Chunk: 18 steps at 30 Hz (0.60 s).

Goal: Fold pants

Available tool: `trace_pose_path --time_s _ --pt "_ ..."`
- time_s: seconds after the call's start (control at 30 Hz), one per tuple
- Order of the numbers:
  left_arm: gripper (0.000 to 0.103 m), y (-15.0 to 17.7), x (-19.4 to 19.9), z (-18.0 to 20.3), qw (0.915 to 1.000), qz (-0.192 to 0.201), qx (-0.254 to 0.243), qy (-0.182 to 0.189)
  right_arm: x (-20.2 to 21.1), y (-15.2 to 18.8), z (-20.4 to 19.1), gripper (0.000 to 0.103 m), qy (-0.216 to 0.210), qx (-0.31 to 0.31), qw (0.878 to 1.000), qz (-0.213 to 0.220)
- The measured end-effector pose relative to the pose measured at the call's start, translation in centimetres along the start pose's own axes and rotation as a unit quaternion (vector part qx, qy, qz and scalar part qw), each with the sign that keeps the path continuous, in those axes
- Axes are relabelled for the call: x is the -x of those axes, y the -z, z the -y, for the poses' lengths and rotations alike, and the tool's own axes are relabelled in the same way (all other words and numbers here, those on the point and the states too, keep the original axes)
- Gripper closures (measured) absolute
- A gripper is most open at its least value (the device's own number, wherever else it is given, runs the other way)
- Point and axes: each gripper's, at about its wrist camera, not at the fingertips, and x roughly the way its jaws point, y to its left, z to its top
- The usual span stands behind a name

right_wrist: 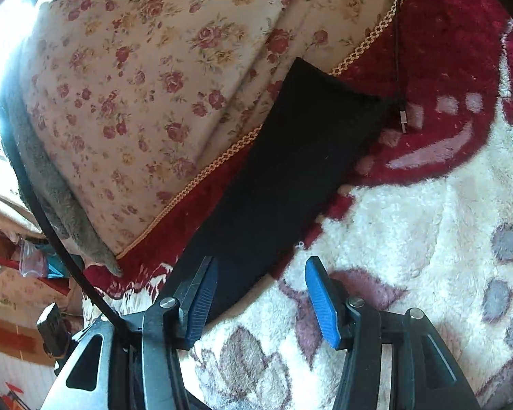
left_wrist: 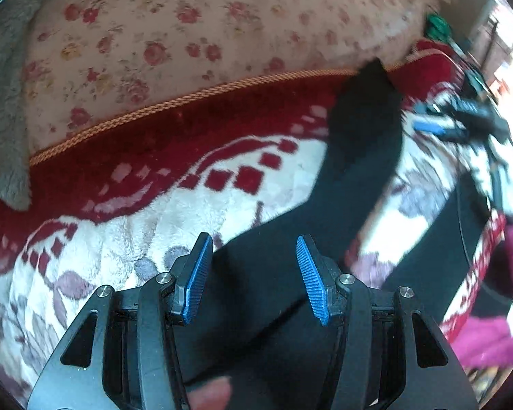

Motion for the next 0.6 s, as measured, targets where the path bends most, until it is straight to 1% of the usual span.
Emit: trace_pose_path --time_s 0.03,0.07,0.1,0.17,0.33,0.43,0.47,0.53,0.6 --pt "0.052 0.1 -0.1 0.1 0.9999 -0.002 -0.012 0.004 -0.2 -0.1 0.1 0.044 -0.003 -0.002 1.000 -0.001" --pt "0.052 0.1 -0.2 0.2 0.9997 -0.006 -0.022 0.007 -0.3 -0.1 0.2 0.043 -0.005 -0.004 1.000 -0.002" --pt "0.052 0.2 -0.5 0.2 0.9993 -0.012 -0.033 0.013 -0.5 -0.1 0.3 0.042 -0.006 -0.004 1.000 -0.004" --pt "0.052 0.1 -1.1 0.3 0.9987 -0.020 -0.046 0.012 -1.0 -0.1 0.3 0.042 -0.008 -0.002 1.000 -0.008" --pt "0.052 -0.7 -2.0 -0.3 0.9979 -0.028 -0.047 0.034 -1.8 -0.5 0.6 0.042 -0.041 -0.018 0.999 -0.014" --pt "0.052 -1.3 -1.6 -0.8 0.9977 -0.021 -0.051 0.040 -2.2 -0.6 0.2 0.042 -0.034 -0.009 0.999 -0.018" --pt "0.052 -1.4 -1.6 -0.9 0.9971 -0.020 -0.056 0.047 -2.3 -0.7 0.0 0.042 -0.034 -0.006 0.999 -0.018" --pt "0.052 -1.4 -2.0 -0.9 0.9962 -0.028 -0.061 0.057 -2.6 -0.7 -0.1 0.042 -0.028 0.000 0.999 -0.021" --pt "0.052 -1.4 -2.7 -0.7 0.9953 -0.038 -0.070 0.054 -2.8 -0.8 -0.2 0.042 -0.025 -0.001 0.999 -0.020"
